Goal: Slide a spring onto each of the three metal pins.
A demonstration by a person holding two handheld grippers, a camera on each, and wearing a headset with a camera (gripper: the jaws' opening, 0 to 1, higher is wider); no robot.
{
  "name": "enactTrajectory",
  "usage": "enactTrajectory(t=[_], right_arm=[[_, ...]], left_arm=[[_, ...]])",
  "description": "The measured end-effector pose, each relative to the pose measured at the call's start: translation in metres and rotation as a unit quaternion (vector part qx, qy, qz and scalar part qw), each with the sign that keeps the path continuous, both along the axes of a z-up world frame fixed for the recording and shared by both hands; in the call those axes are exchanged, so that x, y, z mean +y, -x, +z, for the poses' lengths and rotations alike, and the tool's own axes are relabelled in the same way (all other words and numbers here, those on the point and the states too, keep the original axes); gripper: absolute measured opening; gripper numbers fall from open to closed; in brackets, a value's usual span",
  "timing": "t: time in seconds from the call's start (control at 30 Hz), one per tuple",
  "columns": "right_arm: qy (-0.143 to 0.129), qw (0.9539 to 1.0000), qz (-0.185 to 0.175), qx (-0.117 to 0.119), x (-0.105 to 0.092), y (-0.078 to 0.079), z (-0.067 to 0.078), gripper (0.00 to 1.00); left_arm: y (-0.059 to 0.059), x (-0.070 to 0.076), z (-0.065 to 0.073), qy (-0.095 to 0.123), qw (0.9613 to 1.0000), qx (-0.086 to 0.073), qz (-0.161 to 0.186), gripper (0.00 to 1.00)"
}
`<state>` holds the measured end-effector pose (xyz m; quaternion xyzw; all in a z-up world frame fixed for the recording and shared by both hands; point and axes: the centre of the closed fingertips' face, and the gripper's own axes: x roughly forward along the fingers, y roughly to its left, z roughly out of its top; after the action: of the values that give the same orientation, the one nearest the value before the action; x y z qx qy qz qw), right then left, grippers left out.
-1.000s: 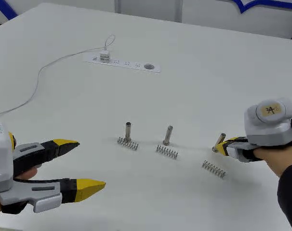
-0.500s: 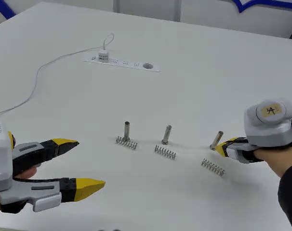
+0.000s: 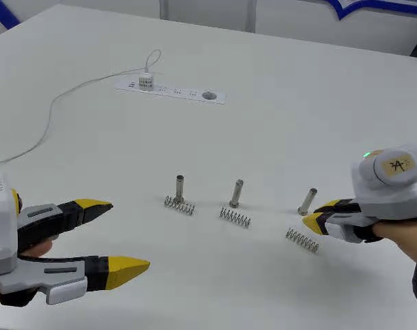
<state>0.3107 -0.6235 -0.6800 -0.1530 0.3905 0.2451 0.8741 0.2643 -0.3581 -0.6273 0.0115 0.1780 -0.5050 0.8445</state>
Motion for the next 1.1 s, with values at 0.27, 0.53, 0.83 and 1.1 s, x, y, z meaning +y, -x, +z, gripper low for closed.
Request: enactTrajectory(t=[0.27,0.53,0.83,1.1], right_arm=[[-0.003,0.9985,0.050,0.020,0.005,0.019,-0.010,0.18],[-0.004,0.9968,0.072,0.035,0.002,0.030,-0.024,0.18],[-0.003,0.9954,0.088,0.036,0.001,0.031,-0.031,0.15],[0.002,0.9958,0.084,0.037,0.000,0.029,-0.031,0.11]], left_arm=[[0.001,-0.002,-0.001,-0.001,1.0000,0.001,-0.003,0.70],[0.002,-0.004,-0.002,-0.002,1.0000,0.003,-0.006,0.70],[0.005,-0.007,-0.005,-0.009,0.9998,0.006,-0.019,0.70],[0.006,-0.013,-0.003,-0.014,0.9991,0.002,-0.039,0.68]])
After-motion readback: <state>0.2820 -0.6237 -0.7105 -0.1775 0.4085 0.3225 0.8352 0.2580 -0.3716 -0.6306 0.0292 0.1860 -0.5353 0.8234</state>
